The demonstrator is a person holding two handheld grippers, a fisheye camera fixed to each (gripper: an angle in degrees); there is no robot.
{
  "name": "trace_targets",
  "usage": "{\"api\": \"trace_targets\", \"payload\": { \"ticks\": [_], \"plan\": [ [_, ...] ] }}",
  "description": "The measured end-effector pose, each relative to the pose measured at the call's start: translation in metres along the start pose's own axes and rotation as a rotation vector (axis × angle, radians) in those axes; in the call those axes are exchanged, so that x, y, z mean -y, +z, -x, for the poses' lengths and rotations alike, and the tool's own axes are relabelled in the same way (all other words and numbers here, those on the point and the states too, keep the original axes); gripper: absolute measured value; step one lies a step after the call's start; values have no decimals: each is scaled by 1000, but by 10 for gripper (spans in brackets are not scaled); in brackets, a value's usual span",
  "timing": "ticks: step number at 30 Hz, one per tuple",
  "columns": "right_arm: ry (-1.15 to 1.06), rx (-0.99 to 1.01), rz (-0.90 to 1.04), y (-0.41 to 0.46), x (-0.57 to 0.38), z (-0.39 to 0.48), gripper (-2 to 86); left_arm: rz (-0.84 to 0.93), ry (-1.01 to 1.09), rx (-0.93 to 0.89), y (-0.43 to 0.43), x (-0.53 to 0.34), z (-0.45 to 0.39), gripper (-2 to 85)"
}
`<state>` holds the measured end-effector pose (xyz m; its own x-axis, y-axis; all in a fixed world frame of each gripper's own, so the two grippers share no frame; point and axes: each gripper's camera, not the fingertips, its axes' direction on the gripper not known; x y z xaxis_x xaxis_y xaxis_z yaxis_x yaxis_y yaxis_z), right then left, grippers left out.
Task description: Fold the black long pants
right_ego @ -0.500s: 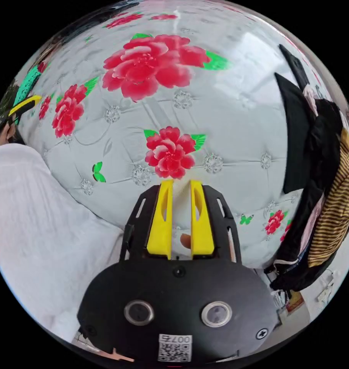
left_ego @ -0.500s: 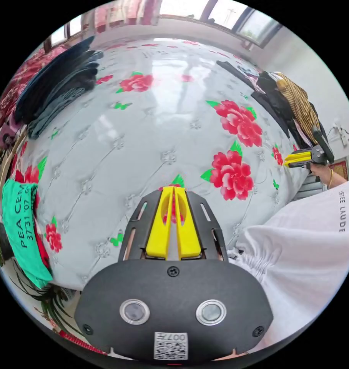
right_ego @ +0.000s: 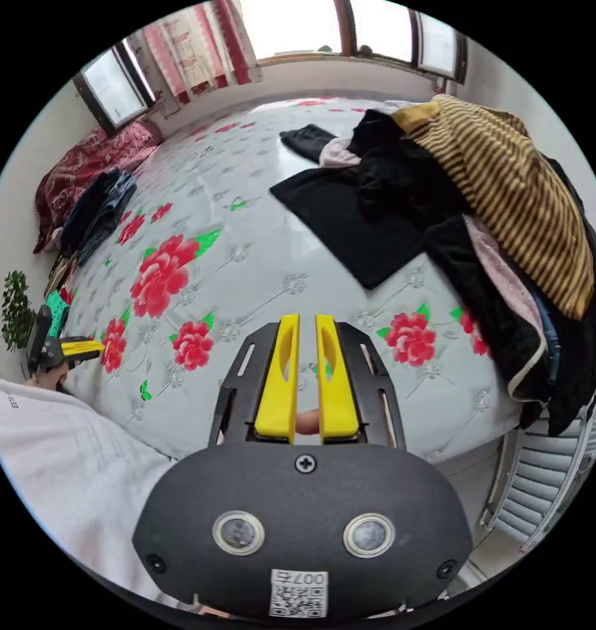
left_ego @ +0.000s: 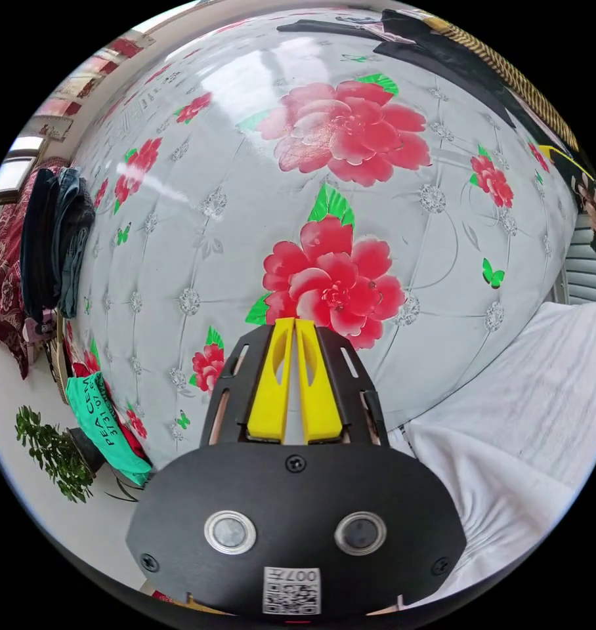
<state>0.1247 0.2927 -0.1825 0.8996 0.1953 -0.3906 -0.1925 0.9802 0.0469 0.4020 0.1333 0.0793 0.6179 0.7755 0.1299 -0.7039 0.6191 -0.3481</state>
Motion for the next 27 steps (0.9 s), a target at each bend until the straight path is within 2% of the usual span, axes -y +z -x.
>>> {"api": "trace_targets", "payload": {
  "ticks": [2, 5, 7, 9, 11, 13, 16, 18, 19, 21, 23, 27],
  "plan": [
    [162, -263, -164, -52, 1, -80, 66, 7, -23, -20, 1, 4, 4, -9],
    [401, -502, -250, -107, -3, -183, 87, 32, -50, -59, 3, 12, 12, -9],
    [502, -586, -244, -127, -7, -235, 95, 66, -57, -84, 5, 19, 18, -9],
    [582, -602, -169, -129, -12, -280, 99, 100, -65, -102, 7, 26, 23, -9],
    [601, -462, -32, -106, -21, -318, 99, 135, -62, -116, 9, 31, 27, -9],
    [624, -341, -14, -91, -30, -326, 91, 170, -53, -137, 12, 36, 33, -9],
    [668, -389, -83, -100, -38, -309, 65, 172, -86, -190, 16, 32, 47, -9],
    [620, -504, -137, -120, -34, -280, 43, 156, -104, -223, 18, 26, 56, -9],
    [535, -590, -210, -138, -31, -251, 29, 144, -110, -237, 19, 21, 60, -9],
    [379, -615, -324, -166, -27, -205, 16, 125, -129, -253, 20, 13, 66, -9],
    [211, -463, -455, -201, -23, -147, 5, 105, -170, -280, 22, 4, 74, -9],
    [13, -142, -522, -218, -6, -65, 0, 43, -221, -333, 27, -21, 90, -9]
  ]
}}
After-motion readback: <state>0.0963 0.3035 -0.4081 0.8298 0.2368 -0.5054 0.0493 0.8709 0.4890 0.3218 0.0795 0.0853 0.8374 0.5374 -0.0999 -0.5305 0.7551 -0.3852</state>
